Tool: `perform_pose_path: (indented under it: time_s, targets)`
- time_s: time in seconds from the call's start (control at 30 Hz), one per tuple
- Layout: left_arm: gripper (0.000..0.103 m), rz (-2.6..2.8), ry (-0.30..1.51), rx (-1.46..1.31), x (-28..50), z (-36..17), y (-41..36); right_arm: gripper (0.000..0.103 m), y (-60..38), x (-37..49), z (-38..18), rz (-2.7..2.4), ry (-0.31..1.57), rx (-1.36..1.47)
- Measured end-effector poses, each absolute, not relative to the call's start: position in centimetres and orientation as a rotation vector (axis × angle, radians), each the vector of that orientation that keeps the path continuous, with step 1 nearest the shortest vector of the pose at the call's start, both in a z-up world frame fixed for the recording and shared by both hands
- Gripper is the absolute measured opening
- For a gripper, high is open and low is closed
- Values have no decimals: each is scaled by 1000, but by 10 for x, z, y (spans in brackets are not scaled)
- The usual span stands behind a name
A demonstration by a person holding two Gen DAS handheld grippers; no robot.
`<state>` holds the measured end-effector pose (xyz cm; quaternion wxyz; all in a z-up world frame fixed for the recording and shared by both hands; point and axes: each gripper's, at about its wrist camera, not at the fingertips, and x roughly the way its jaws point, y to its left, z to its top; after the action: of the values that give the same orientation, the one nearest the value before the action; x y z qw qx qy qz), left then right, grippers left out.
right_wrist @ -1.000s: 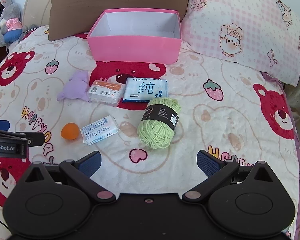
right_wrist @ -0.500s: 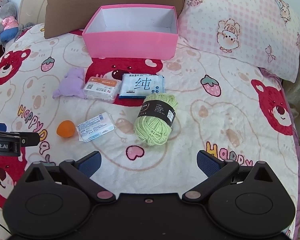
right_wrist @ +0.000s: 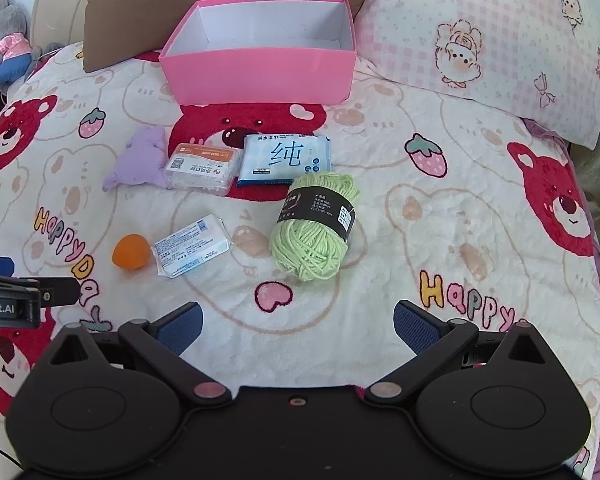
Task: Organize objects
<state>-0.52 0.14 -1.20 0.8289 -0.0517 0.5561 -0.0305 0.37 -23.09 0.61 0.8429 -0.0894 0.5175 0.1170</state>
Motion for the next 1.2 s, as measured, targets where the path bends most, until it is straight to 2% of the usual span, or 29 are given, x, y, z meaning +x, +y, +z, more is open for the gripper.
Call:
perform_pose_path:
  time_s: [1.2]
  targets:
    - [103,-99,1192,-119,-6,-9,2,103,-233,-1,19,265,1075,-159]
